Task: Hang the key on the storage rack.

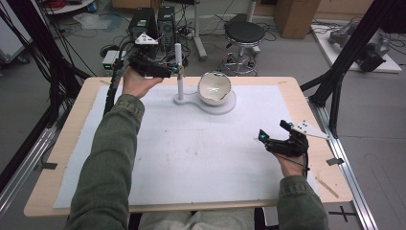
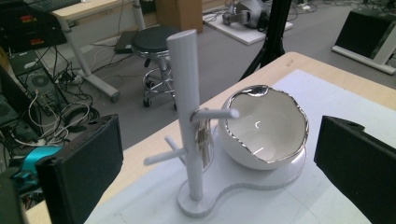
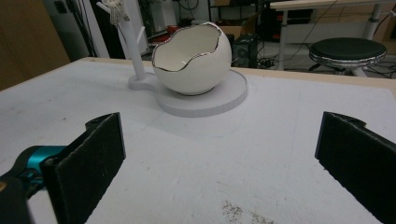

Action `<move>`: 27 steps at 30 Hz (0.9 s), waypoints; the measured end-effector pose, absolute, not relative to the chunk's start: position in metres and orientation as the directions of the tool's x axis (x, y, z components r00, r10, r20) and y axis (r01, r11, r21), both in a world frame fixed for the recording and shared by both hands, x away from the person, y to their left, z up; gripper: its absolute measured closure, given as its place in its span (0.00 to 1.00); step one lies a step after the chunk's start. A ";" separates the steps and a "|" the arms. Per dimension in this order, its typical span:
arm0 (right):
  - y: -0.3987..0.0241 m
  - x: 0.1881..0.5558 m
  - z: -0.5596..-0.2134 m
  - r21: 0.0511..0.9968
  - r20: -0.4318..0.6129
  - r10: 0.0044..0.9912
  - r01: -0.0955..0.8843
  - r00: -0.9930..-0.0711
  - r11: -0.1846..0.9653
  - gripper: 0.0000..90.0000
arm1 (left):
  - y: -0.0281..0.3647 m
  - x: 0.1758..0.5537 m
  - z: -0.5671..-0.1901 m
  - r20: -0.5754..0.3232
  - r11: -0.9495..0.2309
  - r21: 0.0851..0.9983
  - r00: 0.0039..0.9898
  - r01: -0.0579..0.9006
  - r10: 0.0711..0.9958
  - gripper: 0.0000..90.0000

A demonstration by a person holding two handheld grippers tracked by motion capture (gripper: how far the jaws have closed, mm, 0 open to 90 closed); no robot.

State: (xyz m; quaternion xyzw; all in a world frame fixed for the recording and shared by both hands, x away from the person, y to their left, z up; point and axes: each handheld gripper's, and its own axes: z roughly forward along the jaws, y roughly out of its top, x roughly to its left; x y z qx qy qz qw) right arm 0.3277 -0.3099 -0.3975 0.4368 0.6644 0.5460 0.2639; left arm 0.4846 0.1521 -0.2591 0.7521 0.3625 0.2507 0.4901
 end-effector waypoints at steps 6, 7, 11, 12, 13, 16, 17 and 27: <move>-0.309 0.328 -0.398 0.957 0.123 0.869 0.290 -0.480 0.025 0.01 | 0.164 0.473 -0.263 0.020 -0.237 0.929 0.599 0.286 0.801 0.02; -0.309 0.328 -0.398 0.957 0.123 0.869 0.290 -0.480 0.025 0.01 | 0.165 0.470 -0.264 0.029 -0.240 0.930 0.597 0.277 0.802 0.02; -0.310 0.329 -0.398 0.957 0.121 0.871 0.290 -0.476 0.025 0.01 | 0.168 0.461 -0.272 0.028 -0.235 0.934 0.602 0.268 0.798 0.02; -0.310 0.329 -0.398 0.956 0.123 0.871 0.291 -0.475 0.024 0.01 | 0.169 0.460 -0.273 0.027 -0.234 0.934 0.602 0.268 0.798 0.02; -0.310 0.329 -0.398 0.956 0.123 0.872 0.291 -0.475 0.023 0.01 | 0.170 0.458 -0.274 0.026 -0.231 0.936 0.601 0.266 0.799 0.02; -0.310 0.328 -0.398 0.956 0.125 0.872 0.292 -0.474 0.022 0.01 | 0.173 0.453 -0.277 0.019 -0.215 0.942 0.600 0.256 0.800 0.02; -0.310 0.328 -0.398 0.956 0.126 0.873 0.293 -0.471 0.020 0.01 | 0.174 0.451 -0.277 0.024 -0.218 0.942 0.598 0.254 0.801 0.02; -0.310 0.328 -0.398 0.956 0.127 0.873 0.294 -0.470 0.019 0.01 | 0.182 0.432 -0.282 0.029 -0.203 0.953 0.593 0.227 0.804 0.02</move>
